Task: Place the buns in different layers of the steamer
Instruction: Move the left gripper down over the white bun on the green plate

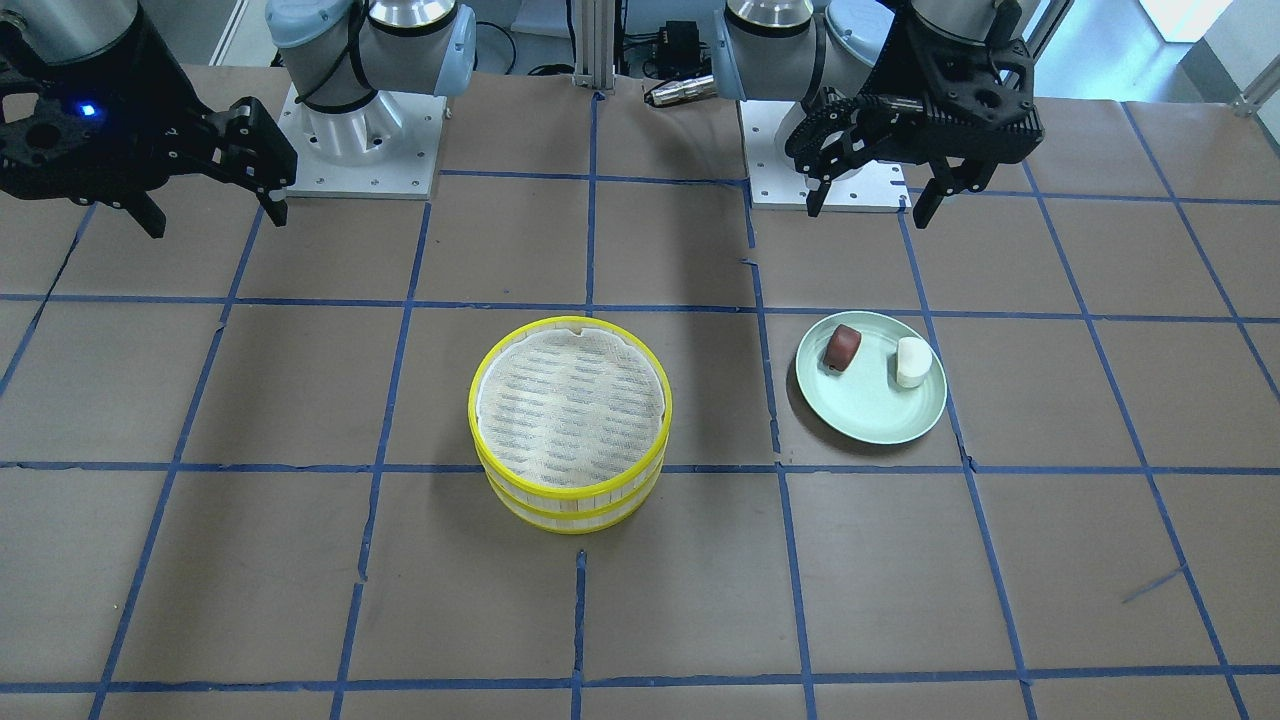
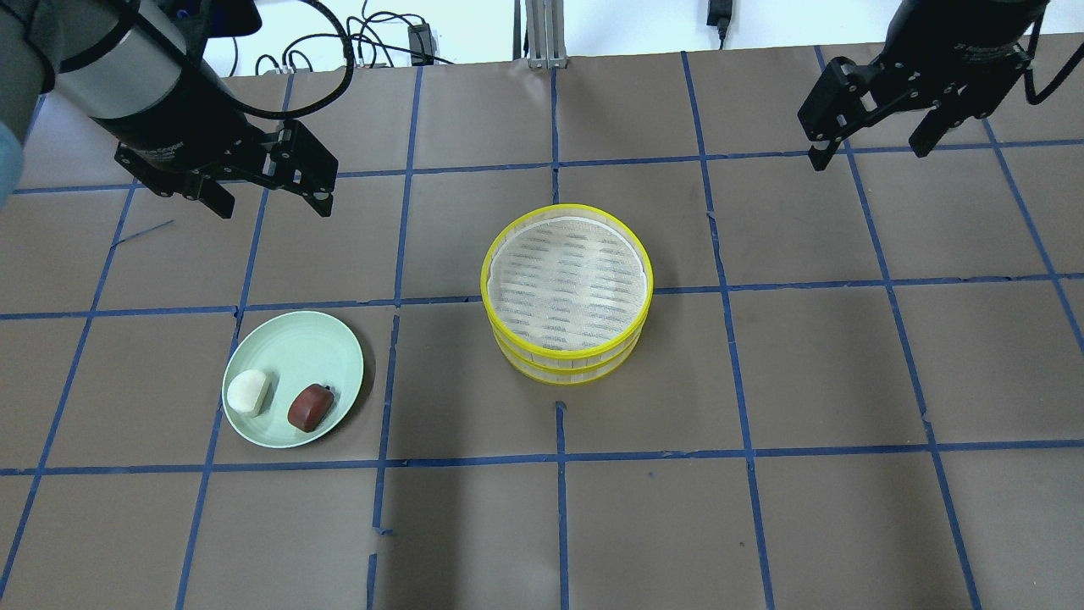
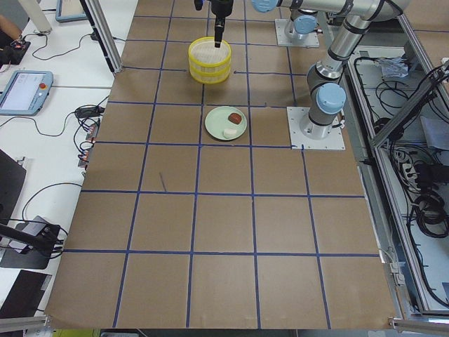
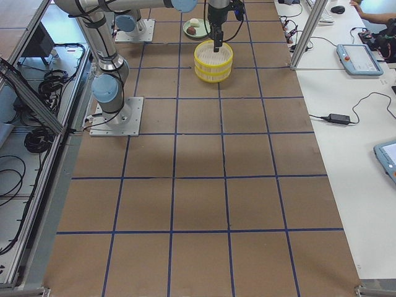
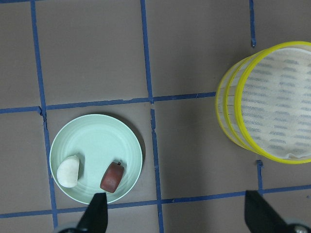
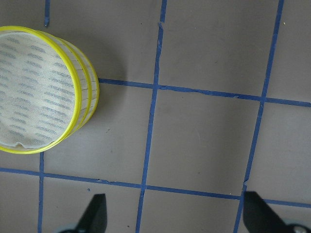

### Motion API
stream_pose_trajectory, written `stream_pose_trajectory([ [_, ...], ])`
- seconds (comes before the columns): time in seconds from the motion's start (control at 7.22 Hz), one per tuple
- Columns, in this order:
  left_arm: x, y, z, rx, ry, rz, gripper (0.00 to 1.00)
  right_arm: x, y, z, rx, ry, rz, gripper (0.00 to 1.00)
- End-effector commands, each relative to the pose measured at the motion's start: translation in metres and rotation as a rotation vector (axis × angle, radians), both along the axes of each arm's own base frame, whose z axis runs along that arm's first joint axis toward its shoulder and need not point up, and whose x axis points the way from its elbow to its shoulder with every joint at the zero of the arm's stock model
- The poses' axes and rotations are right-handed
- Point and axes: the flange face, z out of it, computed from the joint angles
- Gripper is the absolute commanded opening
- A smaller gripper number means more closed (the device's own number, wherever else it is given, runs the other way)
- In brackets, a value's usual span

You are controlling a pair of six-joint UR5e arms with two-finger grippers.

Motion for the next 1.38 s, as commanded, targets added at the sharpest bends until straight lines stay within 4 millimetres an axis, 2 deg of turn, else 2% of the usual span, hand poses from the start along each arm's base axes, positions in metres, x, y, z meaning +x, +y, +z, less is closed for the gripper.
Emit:
stream_pose_trajectory([
  [0.0, 0.0, 0.001, -0.001, 0.007, 0.0, -0.002, 1.0, 0.0, 0.001, 0.0, 0.0, 0.0, 0.0, 1.0],
  [0.28, 0.002, 0.001, -0.001, 0.004, -0.001, -0.003, 1.0, 0.0, 0.001, -0.001, 0.001, -0.002, 0.001, 1.0],
  [0.55, 0.018, 0.0, -0.008, 0.023, -0.057, -0.048, 1.0, 0.001, 0.001, -0.002, 0.003, -0.002, 0.001, 1.0],
  [0.69, 0.045, -0.001, -0.023, 0.066, -0.172, -0.031, 1.0, 0.001, 0.001, -0.004, 0.007, -0.005, 0.003, 1.0],
  [0.83, 0.069, -0.003, -0.062, 0.147, -0.18, -0.031, 1.0, 0.001, 0.001, -0.005, 0.009, -0.008, 0.0, 1.0],
  [0.97, 0.082, 0.0, -0.086, 0.182, -0.176, -0.013, 1.0, 0.0, 0.001, -0.006, 0.012, -0.004, 0.001, 1.0],
  [1.25, 0.1, -0.013, -0.132, 0.257, -0.176, 0.004, 1.0, 0.002, 0.001, -0.006, 0.007, -0.013, 0.003, 1.0],
])
